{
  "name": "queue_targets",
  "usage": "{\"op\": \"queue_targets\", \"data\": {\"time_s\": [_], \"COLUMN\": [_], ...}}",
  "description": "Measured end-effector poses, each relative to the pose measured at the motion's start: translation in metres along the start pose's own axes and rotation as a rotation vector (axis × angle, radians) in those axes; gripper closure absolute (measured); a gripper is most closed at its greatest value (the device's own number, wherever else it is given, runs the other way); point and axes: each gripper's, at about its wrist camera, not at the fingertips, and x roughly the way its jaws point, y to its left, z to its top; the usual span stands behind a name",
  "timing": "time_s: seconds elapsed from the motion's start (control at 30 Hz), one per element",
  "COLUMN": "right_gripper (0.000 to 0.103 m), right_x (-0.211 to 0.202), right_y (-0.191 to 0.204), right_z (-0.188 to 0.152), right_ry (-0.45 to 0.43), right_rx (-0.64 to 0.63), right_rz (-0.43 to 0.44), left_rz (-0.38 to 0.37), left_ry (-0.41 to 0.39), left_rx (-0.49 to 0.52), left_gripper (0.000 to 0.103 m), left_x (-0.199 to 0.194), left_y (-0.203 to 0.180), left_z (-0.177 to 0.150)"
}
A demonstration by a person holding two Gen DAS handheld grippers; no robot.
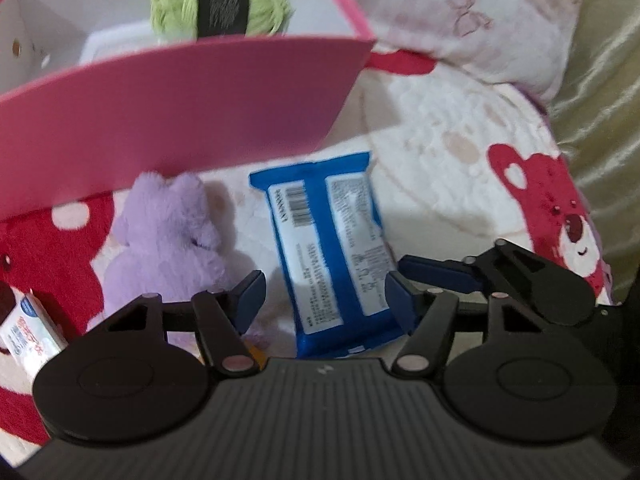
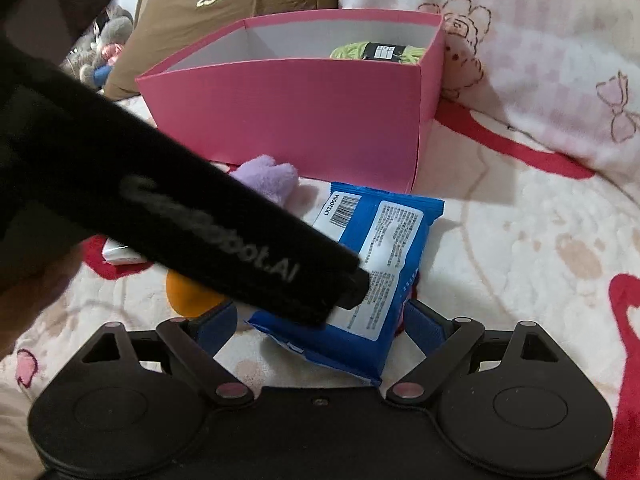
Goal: Organize objects
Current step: 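Close the left gripper on the blue snack packet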
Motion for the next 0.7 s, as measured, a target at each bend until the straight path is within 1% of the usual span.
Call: {"op": "queue_targets", "data": {"time_s": [0.1, 0.23, 0.3, 0.33, 0.4, 0.47, 0.5, 0.53, 0.57, 0.6, 0.7], "right_gripper": [0.011, 0.011, 0.011, 0.011, 0.011, 0.013, 0.013, 0.014, 0.017, 0.021, 0.022], "right_x": [0.003, 0.003, 0.002, 0.002, 0.002, 0.001, 0.001, 0.002, 0.001, 0.002, 0.003], "right_y": [-0.007, -0.012, -0.015, -0.015, -0.016, -0.017, -0.017, -0.019, -0.019, -0.019, -0.022], "right_z": [0.0, 0.002, 0.002, 0.002, 0.001, 0.0, 0.001, 0.003, 0.003, 0.003, 0.003], "right_ry": [0.029, 0.03, 0.019, 0.013, 0.01, 0.005, 0.012, 0.012, 0.013, 0.018, 0.037], "right_rx": [0.045, 0.07, 0.072, 0.064, 0.04, 0.022, 0.011, -0.001, -0.017, -0.027, -0.016], "right_rz": [0.02, 0.041, 0.062, 0.068, 0.065, 0.057, 0.035, 0.004, -0.021, -0.032, -0.037], "left_rz": [0.015, -0.033, -0.058, -0.063, -0.059, -0.117, -0.135, -0.128, -0.117, -0.105, -0.066], "left_ry": [0.012, 0.003, 0.005, 0.007, 0.013, 0.039, 0.052, 0.056, 0.052, 0.046, 0.034], "left_rx": [-0.03, -0.079, -0.076, -0.074, -0.066, -0.109, -0.13, -0.137, -0.129, -0.117, -0.123], "left_gripper": [0.039, 0.039, 0.056, 0.056, 0.063, 0.065, 0.068, 0.068, 0.068, 0.068, 0.068], "left_x": [0.01, 0.014, 0.014, 0.014, 0.013, 0.015, 0.017, 0.018, 0.019, 0.018, 0.019], "left_y": [0.006, 0.011, 0.01, 0.008, 0.003, 0.003, 0.004, 0.003, 0.001, -0.002, -0.009], "left_z": [-0.001, -0.002, -0.001, -0.001, -0.001, 0.0, -0.001, -0.002, -0.003, -0.003, -0.005]}}
